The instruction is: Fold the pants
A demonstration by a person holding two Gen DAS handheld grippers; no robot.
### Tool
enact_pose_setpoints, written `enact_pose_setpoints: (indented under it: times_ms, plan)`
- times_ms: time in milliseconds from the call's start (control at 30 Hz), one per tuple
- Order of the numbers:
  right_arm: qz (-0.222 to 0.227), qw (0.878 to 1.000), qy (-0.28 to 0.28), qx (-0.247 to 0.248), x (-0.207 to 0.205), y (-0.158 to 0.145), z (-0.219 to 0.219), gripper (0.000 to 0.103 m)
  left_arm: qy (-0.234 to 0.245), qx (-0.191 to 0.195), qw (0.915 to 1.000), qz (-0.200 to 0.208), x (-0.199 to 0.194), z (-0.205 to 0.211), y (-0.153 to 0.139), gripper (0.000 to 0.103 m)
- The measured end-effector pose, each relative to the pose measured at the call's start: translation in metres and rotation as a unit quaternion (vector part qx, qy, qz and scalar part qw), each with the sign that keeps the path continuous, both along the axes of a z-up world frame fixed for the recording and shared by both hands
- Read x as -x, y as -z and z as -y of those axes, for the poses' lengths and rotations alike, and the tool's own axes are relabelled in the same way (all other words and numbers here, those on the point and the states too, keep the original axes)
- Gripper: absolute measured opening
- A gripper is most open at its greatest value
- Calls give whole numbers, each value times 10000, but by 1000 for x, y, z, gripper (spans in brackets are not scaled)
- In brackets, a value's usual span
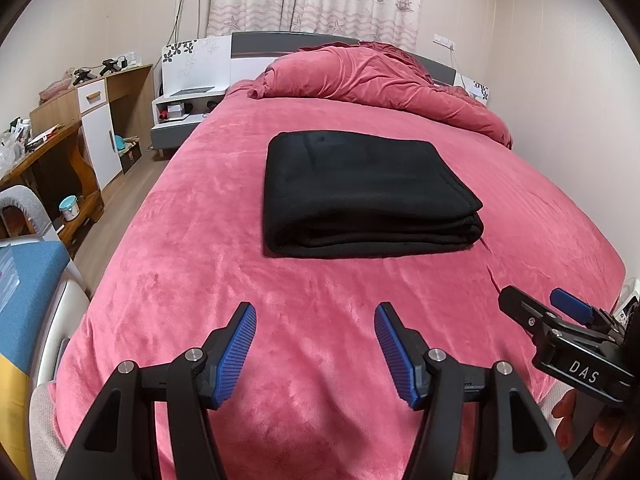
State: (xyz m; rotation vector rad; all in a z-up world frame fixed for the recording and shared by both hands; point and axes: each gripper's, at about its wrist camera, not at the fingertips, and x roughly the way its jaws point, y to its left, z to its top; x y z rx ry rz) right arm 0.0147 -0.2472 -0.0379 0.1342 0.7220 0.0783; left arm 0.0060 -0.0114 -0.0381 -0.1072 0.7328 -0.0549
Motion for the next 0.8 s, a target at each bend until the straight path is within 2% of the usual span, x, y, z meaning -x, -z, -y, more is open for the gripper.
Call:
enact_pose_setpoints:
  times_ms: [467,600,800]
  plan:
    - [-52,10000,-11,8,-1,3,-1,103,10,90,9999,-134,-1,2,5,63]
    - [-112,9999,-2,-11,-1,7,-1,103,-62,51,10000,-12,1,2,7,63]
    - [-253,9997,-1,-63,-5,18,-2,103,-84,-25,9997,-240,-8,4,17,63]
